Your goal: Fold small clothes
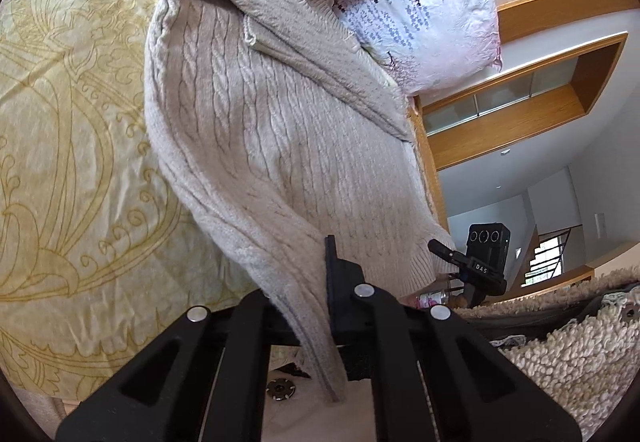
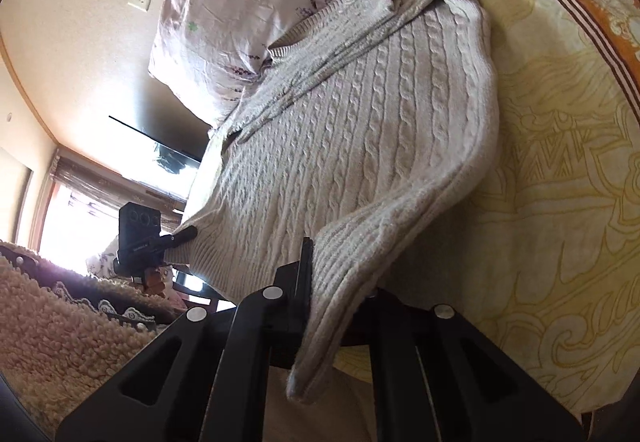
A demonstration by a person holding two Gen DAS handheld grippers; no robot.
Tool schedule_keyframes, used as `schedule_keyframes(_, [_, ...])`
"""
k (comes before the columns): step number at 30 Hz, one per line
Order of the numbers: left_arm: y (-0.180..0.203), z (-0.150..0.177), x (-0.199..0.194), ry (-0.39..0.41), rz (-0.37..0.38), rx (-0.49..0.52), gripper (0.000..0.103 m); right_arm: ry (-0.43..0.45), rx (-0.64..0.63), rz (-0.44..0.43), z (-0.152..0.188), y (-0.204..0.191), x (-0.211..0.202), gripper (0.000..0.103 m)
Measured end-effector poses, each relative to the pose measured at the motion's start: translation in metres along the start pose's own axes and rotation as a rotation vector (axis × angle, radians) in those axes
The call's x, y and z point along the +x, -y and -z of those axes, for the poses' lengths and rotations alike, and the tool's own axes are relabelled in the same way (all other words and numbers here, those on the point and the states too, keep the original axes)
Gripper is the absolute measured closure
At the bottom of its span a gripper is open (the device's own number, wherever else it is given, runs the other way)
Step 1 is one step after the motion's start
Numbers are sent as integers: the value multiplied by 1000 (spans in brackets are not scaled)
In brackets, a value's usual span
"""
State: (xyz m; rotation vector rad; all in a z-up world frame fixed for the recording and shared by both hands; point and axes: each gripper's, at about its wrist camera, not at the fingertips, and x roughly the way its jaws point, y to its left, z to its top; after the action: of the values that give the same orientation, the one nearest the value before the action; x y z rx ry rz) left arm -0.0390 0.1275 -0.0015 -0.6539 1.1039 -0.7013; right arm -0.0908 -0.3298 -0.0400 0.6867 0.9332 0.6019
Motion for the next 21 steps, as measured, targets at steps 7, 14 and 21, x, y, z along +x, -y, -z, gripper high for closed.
schedule_keyframes(7, [-2,-25,-20,145,79,-46,98,180,1,-81,-31,-16,-14,96])
schedule_keyframes(14, [-4,-54,-36,341,149,-125,98,412,56,-222,-62,-21,-23,96])
schedule_keyframes(21, [14,-90,-33,419,185,-94,98,485,74,-303,-94,-25,-20,96])
